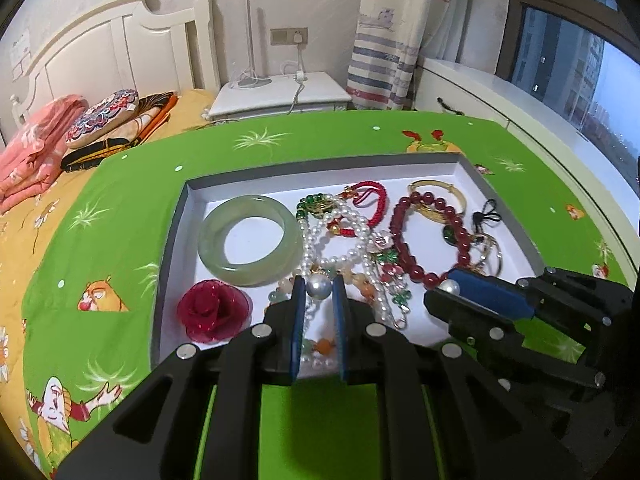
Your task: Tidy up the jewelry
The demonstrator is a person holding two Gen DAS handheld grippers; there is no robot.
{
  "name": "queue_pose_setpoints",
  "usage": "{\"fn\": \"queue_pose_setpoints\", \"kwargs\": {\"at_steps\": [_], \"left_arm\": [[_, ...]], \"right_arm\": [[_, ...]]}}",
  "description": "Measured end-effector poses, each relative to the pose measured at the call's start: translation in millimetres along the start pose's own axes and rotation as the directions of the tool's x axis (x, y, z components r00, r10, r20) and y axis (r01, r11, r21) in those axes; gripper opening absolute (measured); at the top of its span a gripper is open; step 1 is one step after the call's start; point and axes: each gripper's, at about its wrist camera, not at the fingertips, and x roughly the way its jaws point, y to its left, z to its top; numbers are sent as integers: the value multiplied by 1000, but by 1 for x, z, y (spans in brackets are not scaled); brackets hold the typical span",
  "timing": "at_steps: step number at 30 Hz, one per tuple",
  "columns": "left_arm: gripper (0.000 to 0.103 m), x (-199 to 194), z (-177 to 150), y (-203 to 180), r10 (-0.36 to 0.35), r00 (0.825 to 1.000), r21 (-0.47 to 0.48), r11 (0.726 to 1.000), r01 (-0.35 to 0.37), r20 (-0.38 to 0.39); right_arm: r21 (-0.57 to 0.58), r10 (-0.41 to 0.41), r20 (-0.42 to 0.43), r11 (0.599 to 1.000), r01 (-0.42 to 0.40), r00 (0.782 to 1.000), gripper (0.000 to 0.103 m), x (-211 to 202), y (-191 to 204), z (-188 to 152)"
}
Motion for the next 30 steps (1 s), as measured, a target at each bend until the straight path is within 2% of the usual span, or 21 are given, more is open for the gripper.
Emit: {"fn": "queue_pose_setpoints", "kwargs": {"at_steps": [2,3,4,5,6,7,8,10,13,14,16,19,21,24,30], "left_arm": [[15,3,0,2,14,1000,-5,1000,-14,8],[22,4,0,3,23,1000,-7,1000,-23,10],[36,4,0,5,27,1000,-12,1000,-27,12],[45,4,0,6,30,999,-16,999,-30,19],[61,0,-1,8,53,998,-22,998,-52,39],[70,-4,-2,9,78,995,-26,997,-76,60],[74,-8,-3,10,85,994,-28,996,-84,72],[87,-17,-4,14,88,992,-40,996,-85,92],[99,-35,-9,18,132,982,-62,990,-124,133],[98,-39,-10,18,144,980,-65,989,-136,138],[99,-46,-14,19,171,977,-75,984,-163,125],[99,-48,-21,17,221,971,-81,974,-214,90],[99,-49,-27,16,236,968,-68,971,-230,85],[99,-49,-35,16,219,973,-68,974,-214,75],[99,-49,-46,17,189,980,-73,980,-184,67]], "right_arm": [[2,-4,-11,1000,4,1000,21,7,-1,1],[6,-7,-16,1000,7,1000,21,10,-2,2],[12,-10,-17,1000,10,1000,21,12,-3,2],[20,-13,-17,1000,13,1000,21,13,-4,2],[25,-14,-16,1000,15,1000,23,12,-5,2],[29,-16,-12,999,17,1000,27,11,-6,2],[33,-22,-4,999,22,1000,31,9,-7,2],[53,-44,21,998,43,999,43,0,-12,3],[87,-73,55,994,68,996,53,-16,-17,5],[97,-89,66,992,83,994,55,-23,-18,5],[124,-105,84,988,94,991,67,-34,-21,6],[168,-141,94,978,124,985,76,-49,-26,4],[182,-166,76,972,150,983,78,-52,-30,2],[183,-197,51,966,185,979,79,-53,-34,-3],[156,-194,22,970,188,981,81,-52,-30,-11]]}}
